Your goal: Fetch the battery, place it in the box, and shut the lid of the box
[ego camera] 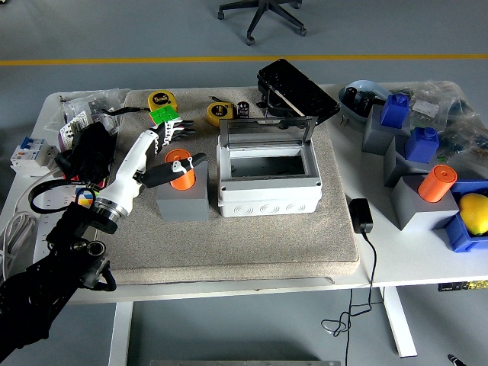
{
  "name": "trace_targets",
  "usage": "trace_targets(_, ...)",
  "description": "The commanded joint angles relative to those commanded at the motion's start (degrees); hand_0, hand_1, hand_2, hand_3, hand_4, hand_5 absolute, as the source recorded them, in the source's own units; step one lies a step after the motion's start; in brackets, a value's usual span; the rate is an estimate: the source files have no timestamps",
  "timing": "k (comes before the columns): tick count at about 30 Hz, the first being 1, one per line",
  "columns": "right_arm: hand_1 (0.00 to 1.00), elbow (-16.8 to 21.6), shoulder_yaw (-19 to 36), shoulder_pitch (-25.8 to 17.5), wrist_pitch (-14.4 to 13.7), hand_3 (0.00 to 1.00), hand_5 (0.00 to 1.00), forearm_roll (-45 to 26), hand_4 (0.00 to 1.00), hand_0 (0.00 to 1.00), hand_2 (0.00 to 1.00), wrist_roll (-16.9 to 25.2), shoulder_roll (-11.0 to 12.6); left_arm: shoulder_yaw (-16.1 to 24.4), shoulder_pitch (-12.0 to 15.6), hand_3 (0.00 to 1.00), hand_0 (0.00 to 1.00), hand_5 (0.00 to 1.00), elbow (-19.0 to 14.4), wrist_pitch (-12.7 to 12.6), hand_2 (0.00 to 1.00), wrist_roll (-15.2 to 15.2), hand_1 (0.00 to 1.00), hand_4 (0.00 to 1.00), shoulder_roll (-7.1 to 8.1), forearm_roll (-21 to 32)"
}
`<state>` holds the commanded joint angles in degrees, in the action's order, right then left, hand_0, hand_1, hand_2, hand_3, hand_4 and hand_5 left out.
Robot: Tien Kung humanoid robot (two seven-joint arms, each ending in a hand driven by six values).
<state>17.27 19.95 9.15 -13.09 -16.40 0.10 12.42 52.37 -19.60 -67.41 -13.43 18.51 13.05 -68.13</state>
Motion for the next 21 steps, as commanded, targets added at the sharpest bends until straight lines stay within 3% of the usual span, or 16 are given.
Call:
trace_targets(2,0.643,0.06,0.04,0.01,-0.03,0.534,0.422,0.11,0.865,0.668,0.644,0.04,0.02,-0.28,-0.12,0.756,0.795,0.45,0.25,-0.15,0.722,0.15,0.721,0.998,0.03,0.45)
trace_targets(3,0.643,0.07,0.01,0.04,-0.04,0.534,0.423,0.15,0.865,0.668,0.644,0.05,0.04,-0.51,-0.27,0.722,0.769,0.394,0.5,-0.29,0.692,0.28,0.707,0.998,0.05,0.71)
trace_targets(8,0.643,0.13,-0.1,0.19,-0.04,0.534,0.423,0.13,0.865,0.668,0.644,0.08,0.04,-1.92,-1.01,0.722,0.769,0.394,1.74,-0.89,0.692,0.85,0.707,0.998,0.15,2.08)
trace_targets(9,0.642,0.12,-0.24,0.23,-0.02,0.534,0.423,0.07,0.865,0.667,0.644,0.04,0.05,-2.21,-1.17,0.675,0.718,0.222,2.23,-1.07,0.642,1.01,0.678,0.998,0.09,2.66)
trace_targets(14,0.642,0.11,-0.56,0.3,0.0,0.534,0.423,-0.09,0.865,0.667,0.644,-0.04,0.08,-2.84,-1.41,0.675,0.718,0.222,3.85,-1.02,0.642,1.14,0.678,0.998,-0.25,5.19)
trace_targets(15,0.642,0.1,-0.64,0.29,0.0,0.534,0.424,-0.14,0.865,0.666,0.644,-0.07,0.11,-3.02,-1.44,0.63,0.675,0.183,4.09,-1.0,0.587,1.24,0.637,0.998,-0.32,5.69)
trace_targets(21,0.642,0.1,-0.88,0.14,-0.02,0.535,0.423,-0.21,0.865,0.666,0.644,-0.08,0.11,-3.68,-1.49,0.605,0.661,0.147,5.21,-0.55,0.562,1.37,0.621,0.998,-0.57,8.1)
